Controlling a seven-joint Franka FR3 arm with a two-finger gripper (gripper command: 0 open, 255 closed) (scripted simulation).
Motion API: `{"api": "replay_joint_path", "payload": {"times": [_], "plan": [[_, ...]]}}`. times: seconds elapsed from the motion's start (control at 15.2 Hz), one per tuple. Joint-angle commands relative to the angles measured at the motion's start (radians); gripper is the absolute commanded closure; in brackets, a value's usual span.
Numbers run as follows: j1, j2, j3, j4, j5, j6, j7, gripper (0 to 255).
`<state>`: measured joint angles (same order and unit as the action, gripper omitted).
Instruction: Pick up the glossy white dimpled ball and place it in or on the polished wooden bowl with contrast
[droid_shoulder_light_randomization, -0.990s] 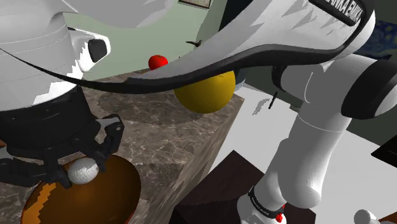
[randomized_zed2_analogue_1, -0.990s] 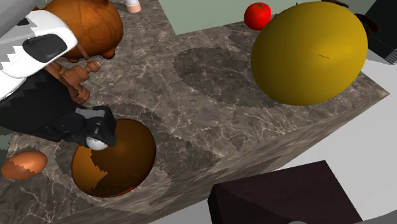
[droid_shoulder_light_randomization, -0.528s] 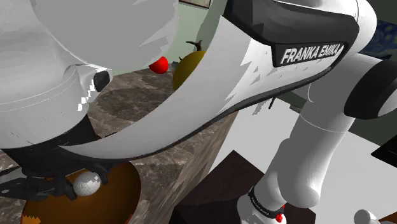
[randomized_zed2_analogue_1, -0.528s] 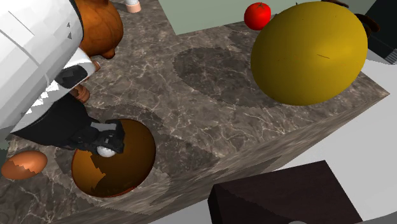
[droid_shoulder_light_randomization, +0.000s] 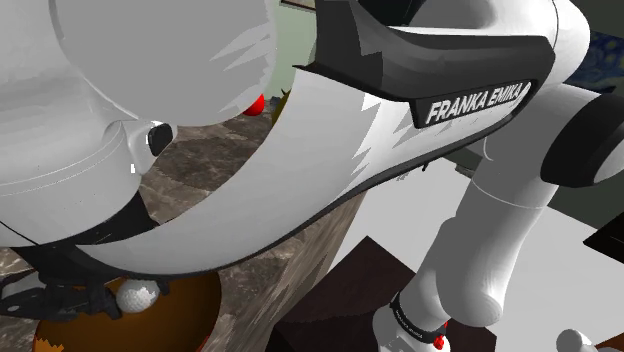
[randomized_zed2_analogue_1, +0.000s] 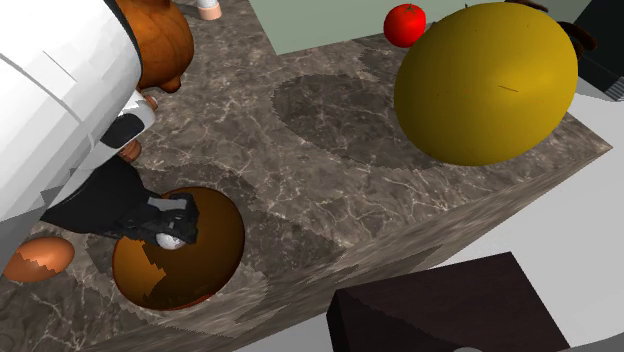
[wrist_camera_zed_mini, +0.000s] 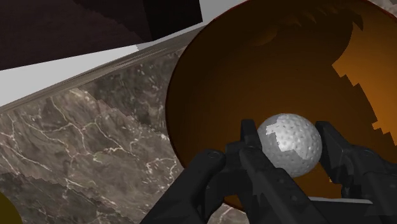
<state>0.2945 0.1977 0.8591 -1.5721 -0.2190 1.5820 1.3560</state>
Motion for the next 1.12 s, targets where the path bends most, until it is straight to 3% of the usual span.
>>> {"api": "replay_joint_path", "payload": {"times": [0.0, 0.33, 0.59, 1.06], "plan": [[0.0, 0.0, 0.0, 0.0, 0.0, 0.0, 0.0, 0], [0.0, 0.0, 0.0, 0.0, 0.0, 0.0, 0.0, 0], [0.055, 0.06, 0.005, 0.19, -0.042, -0.15, 0.019, 0], [0.055, 0.06, 0.004, 0.19, -0.041, -0.15, 0.019, 0]]}}
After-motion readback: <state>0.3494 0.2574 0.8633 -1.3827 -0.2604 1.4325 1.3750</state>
